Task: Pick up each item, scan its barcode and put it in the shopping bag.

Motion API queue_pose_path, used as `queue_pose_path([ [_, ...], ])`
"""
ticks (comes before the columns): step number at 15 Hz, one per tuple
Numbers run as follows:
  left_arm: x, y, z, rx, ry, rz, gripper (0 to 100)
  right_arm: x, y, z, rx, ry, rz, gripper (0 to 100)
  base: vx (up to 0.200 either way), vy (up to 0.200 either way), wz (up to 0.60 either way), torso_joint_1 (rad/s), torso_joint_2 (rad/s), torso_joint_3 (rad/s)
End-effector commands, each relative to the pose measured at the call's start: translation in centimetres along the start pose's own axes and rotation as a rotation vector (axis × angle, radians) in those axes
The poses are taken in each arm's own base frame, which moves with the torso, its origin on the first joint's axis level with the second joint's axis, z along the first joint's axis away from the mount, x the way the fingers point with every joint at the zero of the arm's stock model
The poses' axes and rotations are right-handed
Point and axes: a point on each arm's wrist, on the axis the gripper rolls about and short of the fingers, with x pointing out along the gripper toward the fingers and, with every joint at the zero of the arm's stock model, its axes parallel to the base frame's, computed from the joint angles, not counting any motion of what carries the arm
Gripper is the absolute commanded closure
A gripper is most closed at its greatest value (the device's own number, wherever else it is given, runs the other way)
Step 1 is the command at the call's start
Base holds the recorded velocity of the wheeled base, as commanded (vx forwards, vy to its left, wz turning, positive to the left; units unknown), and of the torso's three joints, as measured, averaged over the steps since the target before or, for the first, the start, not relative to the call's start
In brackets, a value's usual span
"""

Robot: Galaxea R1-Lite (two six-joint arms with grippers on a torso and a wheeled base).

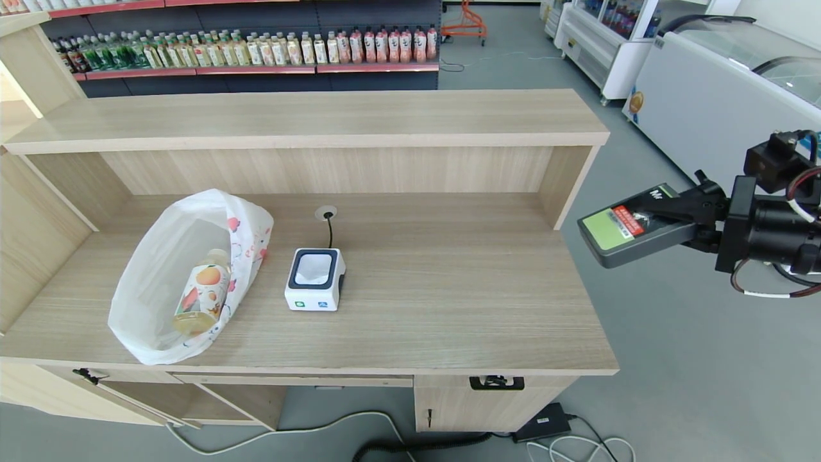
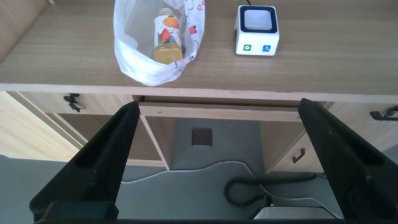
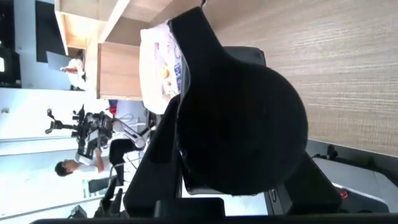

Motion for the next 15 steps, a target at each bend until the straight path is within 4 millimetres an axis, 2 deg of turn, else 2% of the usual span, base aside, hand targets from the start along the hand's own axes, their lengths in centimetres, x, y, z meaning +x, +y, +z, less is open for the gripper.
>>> queue_pose_path([
  [1, 0.0, 0.0, 0.0, -0.001, 0.0, 0.0, 0, 0.3, 0.0, -0.5, 0.006, 0.019, 0.006, 100, 0.0, 0.0, 0.0, 0.0, 0.0, 0.0],
  [7, 0.0, 0.0, 0.0, -0.001, 0.0, 0.0, 0, -0.3, 0.3, -1.1, 0.005, 0.018, 0.006, 100, 0.0, 0.0, 0.0, 0.0, 0.0, 0.0],
  [10, 0.0, 0.0, 0.0, -0.001, 0.0, 0.0, 0, -0.7, 1.1, -1.0, -0.013, 0.009, 0.023, 100, 0.0, 0.2, 0.0, 0.004, 0.0, 0.002],
  [15, 0.0, 0.0, 0.0, 0.002, 0.0, 0.0, 0, 0.0, 1.8, -1.5, -0.025, 0.038, 0.051, 100, 0.0, 0.2, 0.0, 0.005, 0.0, 0.0],
])
